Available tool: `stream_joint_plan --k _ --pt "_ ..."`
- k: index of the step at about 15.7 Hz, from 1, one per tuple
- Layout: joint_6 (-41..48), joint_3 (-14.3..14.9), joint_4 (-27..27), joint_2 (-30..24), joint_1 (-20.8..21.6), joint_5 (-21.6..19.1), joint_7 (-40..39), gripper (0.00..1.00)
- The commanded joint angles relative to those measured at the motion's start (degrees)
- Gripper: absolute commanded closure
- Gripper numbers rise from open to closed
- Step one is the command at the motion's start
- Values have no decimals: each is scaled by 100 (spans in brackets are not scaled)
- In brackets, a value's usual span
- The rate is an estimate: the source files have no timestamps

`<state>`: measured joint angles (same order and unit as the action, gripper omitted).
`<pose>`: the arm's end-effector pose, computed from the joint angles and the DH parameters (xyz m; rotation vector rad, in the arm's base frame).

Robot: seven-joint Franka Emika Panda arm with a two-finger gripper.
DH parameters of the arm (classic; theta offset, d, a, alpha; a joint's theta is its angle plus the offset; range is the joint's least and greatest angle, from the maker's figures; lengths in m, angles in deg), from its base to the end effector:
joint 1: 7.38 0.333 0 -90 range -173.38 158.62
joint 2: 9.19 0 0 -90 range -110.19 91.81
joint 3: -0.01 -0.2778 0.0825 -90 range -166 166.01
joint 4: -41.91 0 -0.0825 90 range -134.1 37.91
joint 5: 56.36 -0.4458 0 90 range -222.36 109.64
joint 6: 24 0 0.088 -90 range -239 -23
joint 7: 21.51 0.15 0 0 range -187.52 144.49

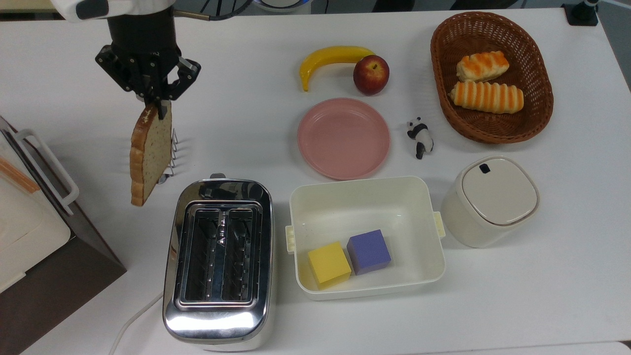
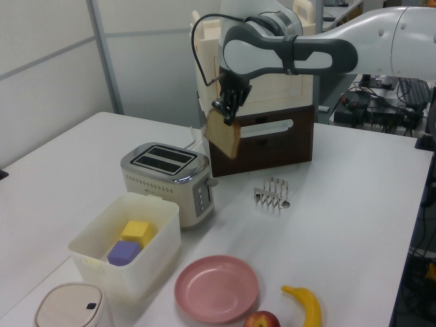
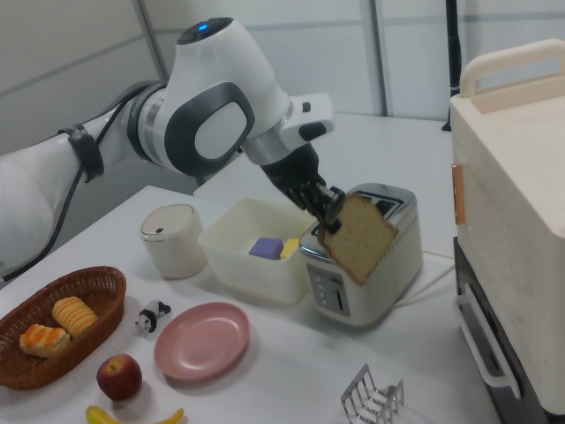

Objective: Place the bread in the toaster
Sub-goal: 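Lift the bread slice up out of the rack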

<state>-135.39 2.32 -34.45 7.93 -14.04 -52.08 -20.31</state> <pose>0.7307 -0.1199 0.5144 2.9914 -0.2361 0.4635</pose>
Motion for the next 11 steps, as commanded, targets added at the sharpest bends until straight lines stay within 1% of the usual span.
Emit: stream_joint_plan --k 1,6,8,11 --pt "-655 41 -55 -78 33 -366 433 100" --pt "-1797 -29 -99 45 68 -832 460 100" --pt "-2017 -29 -99 142 85 -946 460 100" --pt "-2361 -73 -107 291 164 -956 425 100"
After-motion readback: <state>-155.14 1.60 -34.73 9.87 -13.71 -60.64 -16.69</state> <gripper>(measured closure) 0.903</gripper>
